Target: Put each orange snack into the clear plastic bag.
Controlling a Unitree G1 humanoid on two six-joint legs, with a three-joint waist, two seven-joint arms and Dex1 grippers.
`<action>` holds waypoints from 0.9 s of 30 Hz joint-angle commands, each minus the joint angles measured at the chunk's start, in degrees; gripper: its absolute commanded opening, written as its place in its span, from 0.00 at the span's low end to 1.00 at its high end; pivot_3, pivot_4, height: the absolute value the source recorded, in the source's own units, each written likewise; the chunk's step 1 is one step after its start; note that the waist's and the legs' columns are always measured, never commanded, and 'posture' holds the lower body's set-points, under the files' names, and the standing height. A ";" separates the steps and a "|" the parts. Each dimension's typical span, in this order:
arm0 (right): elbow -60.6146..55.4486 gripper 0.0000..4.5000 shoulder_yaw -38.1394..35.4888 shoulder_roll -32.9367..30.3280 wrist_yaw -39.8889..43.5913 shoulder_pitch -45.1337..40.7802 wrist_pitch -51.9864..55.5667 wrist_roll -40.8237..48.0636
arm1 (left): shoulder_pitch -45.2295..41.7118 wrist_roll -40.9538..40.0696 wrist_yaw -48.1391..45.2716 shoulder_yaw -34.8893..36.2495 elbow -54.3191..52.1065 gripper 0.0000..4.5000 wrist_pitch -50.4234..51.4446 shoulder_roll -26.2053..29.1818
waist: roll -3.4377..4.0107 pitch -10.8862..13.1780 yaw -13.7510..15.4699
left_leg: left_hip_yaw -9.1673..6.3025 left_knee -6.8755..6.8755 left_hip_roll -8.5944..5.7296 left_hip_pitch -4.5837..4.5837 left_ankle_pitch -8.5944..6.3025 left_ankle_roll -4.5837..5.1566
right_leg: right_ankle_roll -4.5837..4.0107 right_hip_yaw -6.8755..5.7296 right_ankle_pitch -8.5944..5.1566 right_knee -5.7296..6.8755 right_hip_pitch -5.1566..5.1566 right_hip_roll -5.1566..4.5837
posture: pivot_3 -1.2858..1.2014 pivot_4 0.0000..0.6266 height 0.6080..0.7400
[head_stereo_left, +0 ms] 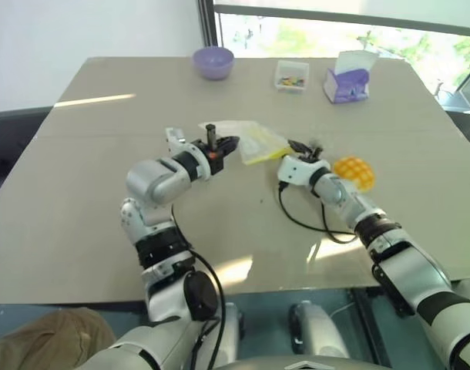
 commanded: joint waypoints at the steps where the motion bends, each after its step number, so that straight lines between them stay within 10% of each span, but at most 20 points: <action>1: 1.76 0.01 0.15 0.29 -4.48 -2.54 -1.93 -1.25 | 0.33 -1.41 -2.54 -1.97 -2.38 0.00 -0.19 1.18 | 0.00 0.00 -0.11 | 0.01 0.00 0.00 0.00 0.00 0.00 | 0.00 0.01 0.00 0.00 0.00 0.00 | 0.52 0.24 1.00; 16: -2.97 0.01 -5.51 -1.41 -2.70 -2.35 -0.56 4.08 | 5.13 -1.41 -16.32 -10.22 0.09 0.00 7.91 14.94 | 0.03 0.01 -0.32 | -0.03 0.00 0.01 0.00 0.00 0.01 | 0.00 0.00 0.00 0.02 -0.01 0.01 | 0.52 0.24 1.00; 21: -13.80 0.00 -10.65 -1.33 -0.64 0.46 5.54 9.10 | 12.05 26.42 -52.60 -22.72 -12.13 0.26 12.32 35.20 | 0.15 0.05 -1.65 | -0.02 -0.15 0.02 0.03 0.00 0.01 | -0.01 0.00 -0.01 0.04 -0.04 0.07 | 0.52 0.24 1.00; 24: -23.00 0.00 -11.09 -0.89 -0.58 3.23 12.44 7.11 | 15.50 47.63 -77.89 -31.80 -23.46 0.50 -5.15 46.79 | 0.25 0.10 -1.69 | -0.12 -0.41 0.01 0.02 0.01 0.01 | -0.03 -0.11 -0.03 -0.04 -0.05 0.07 | 0.52 0.24 0.96; 27: -29.64 0.00 -10.00 -0.34 0.96 5.40 18.59 4.53 | 16.73 64.11 -91.05 -37.70 -27.32 0.50 -20.56 52.20 | 0.41 0.19 -1.69 | -0.58 -0.70 -0.08 -0.05 0.19 -0.24 | -0.07 -0.50 -0.05 -0.11 -0.01 -0.02 | 0.52 0.24 0.90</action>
